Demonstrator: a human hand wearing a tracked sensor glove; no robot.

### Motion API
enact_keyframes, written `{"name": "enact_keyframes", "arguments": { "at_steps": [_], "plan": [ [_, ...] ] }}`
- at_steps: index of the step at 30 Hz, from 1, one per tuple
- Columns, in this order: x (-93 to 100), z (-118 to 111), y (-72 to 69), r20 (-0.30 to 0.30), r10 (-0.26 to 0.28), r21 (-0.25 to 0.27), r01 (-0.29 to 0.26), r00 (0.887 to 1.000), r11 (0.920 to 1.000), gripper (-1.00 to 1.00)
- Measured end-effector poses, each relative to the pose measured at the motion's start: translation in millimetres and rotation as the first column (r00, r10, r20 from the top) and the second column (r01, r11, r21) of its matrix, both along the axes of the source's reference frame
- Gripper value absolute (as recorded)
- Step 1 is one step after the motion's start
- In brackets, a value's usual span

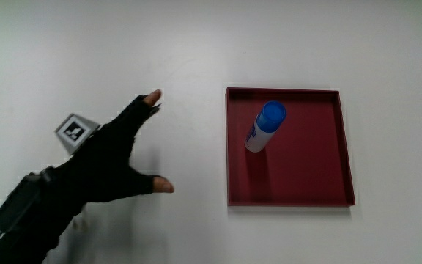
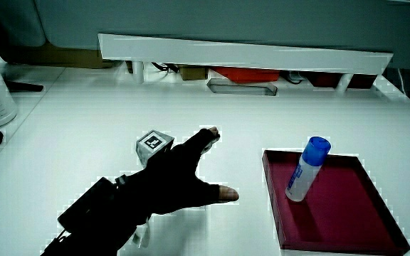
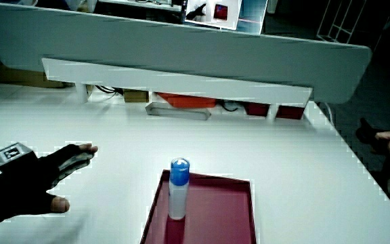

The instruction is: Pick glue from plate

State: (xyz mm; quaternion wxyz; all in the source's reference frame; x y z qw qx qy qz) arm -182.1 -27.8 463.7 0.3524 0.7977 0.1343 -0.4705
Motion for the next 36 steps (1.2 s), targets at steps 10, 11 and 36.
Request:
{"name": "enact_keyframes", "arguments": {
  "at_steps": [10,11,36],
  "plan": [
    [62.4,13.8,-20.0,-0.185,0.023,-0.015,-0.026,0.982,0.9996,0.00],
    [67.8,13.5,-19.8,-0.217,0.021,-0.028,-0.028,0.976,0.9992,0.00],
    [128.8,58.4,-23.5,-0.226,0.019,0.040,-0.010,0.974,0.9992,0.00]
  ]
}}
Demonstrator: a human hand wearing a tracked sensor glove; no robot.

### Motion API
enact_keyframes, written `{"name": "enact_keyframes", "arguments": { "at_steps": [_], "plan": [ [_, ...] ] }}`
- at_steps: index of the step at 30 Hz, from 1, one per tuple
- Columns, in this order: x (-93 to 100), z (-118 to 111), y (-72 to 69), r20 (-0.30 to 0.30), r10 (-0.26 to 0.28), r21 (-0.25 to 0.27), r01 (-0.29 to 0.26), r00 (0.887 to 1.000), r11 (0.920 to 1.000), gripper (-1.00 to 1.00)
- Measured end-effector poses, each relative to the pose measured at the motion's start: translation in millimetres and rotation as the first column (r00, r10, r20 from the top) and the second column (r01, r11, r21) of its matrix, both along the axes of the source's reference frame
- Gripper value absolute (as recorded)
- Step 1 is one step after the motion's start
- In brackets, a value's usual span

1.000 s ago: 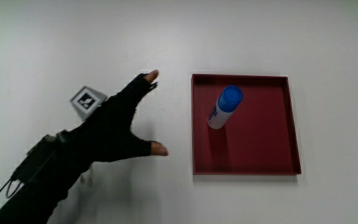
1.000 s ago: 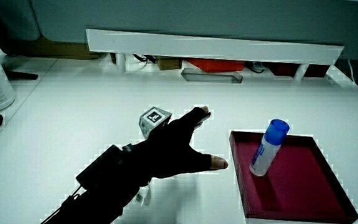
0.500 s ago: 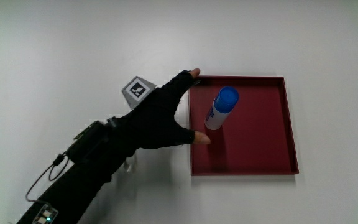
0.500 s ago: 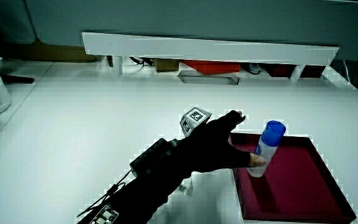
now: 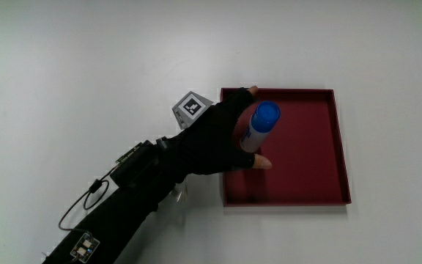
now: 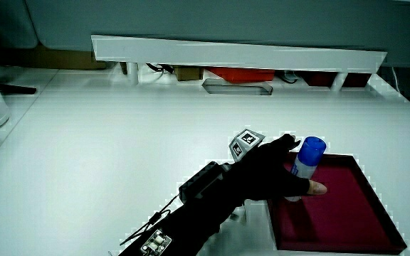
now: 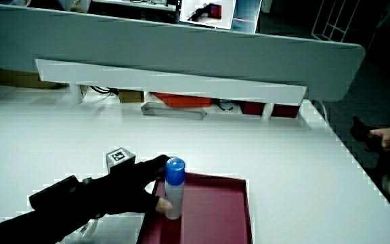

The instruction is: Pick glue from plate

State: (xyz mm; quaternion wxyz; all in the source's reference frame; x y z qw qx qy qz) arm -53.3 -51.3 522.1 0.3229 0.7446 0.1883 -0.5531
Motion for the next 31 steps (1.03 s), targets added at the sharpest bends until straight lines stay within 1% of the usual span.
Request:
{"name": "enact_keyframes", "arguments": {
  "at_steps": [1,2,3,4,5,6,7,9,11,12,13,15,16,17,18,19,20,22,23,24,25,26,27,28,29,30,31],
  "plan": [
    [-1.2,1.0,0.1,-0.003,-0.019,0.022,0.019,1.000,0.9996,0.05],
    [-2.5,0.4,0.6,0.006,-0.038,0.034,0.037,0.999,0.9987,0.10],
    [-3.1,-0.2,1.0,-0.002,-0.054,0.045,0.054,0.999,0.9975,0.15],
    [-4.2,-0.6,2.2,0.020,-0.072,0.049,0.071,0.997,0.9963,0.20],
    [-4.3,-0.5,3.2,0.009,-0.086,0.072,0.085,0.996,0.9938,0.25],
    [-4.3,-1.6,3.9,0.027,-0.094,0.067,0.092,0.995,0.9935,0.30],
    [-4.9,1.1,4.1,0.019,-0.111,0.089,0.109,0.994,0.9900,0.35],
    [-5.8,0.3,5.4,0.029,-0.141,0.083,0.138,0.990,0.9869,0.45],
    [-6.5,0.7,6.0,0.021,-0.166,0.102,0.163,0.986,0.9813,0.55],
    [-6.2,-0.6,6.4,0.030,-0.169,0.091,0.166,0.985,0.9819,0.60],
    [-5.9,-0.6,6.3,0.030,-0.170,0.102,0.166,0.985,0.9809,0.65],
    [-4.9,-0.6,6.4,0.039,-0.167,0.093,0.163,0.985,0.9822,0.75],
    [-4.7,-1.3,6.2,0.029,-0.170,0.104,0.166,0.985,0.9806,0.80],
    [-5.0,-1.3,6.5,0.030,-0.173,0.091,0.169,0.985,0.9814,0.85],
    [-5.7,-0.7,6.7,0.033,-0.179,0.089,0.176,0.983,0.9804,0.90],
    [-5.6,-0.3,6.8,0.025,-0.179,0.108,0.175,0.984,0.9786,0.95],
    [-5.3,-0.4,7.1,0.031,-0.178,0.110,0.174,0.984,0.9787,1.00],
    [-4.9,-1.4,7.3,0.020,-0.181,0.119,0.177,0.983,0.9769,1.00],
    [-5.5,-1.8,7.3,0.007,-0.182,0.119,0.179,0.983,0.9766,1.00],
    [-6.7,-1.4,7.2,-0.017,-0.188,0.110,0.189,0.982,0.9758,1.00],
    [-7.8,-6.1,7.3,-0.007,-0.192,0.100,0.192,0.981,0.9763,1.00],
    [-9.3,-8.2,6.3,0.010,-0.194,0.126,0.191,0.981,0.9735,1.00],
    [-10.2,-11.4,5.6,-0.025,-0.193,0.115,0.194,0.981,0.9742,1.00],
    [-11.3,-14.9,4.5,-0.083,-0.196,0.120,0.205,0.977,0.9714,1.00],
    [-13.0,-21.5,4.1,-0.100,-0.197,0.096,0.207,0.975,0.9736,1.00],
    [-15.4,-27.6,3.9,-0.123,-0.206,0.072,0.215,0.971,0.9739,1.00],
    [-17.3,-32.8,4.0,-0.199,-0.218,0.022,0.226,0.956,0.9738,1.00]
  ]
}}
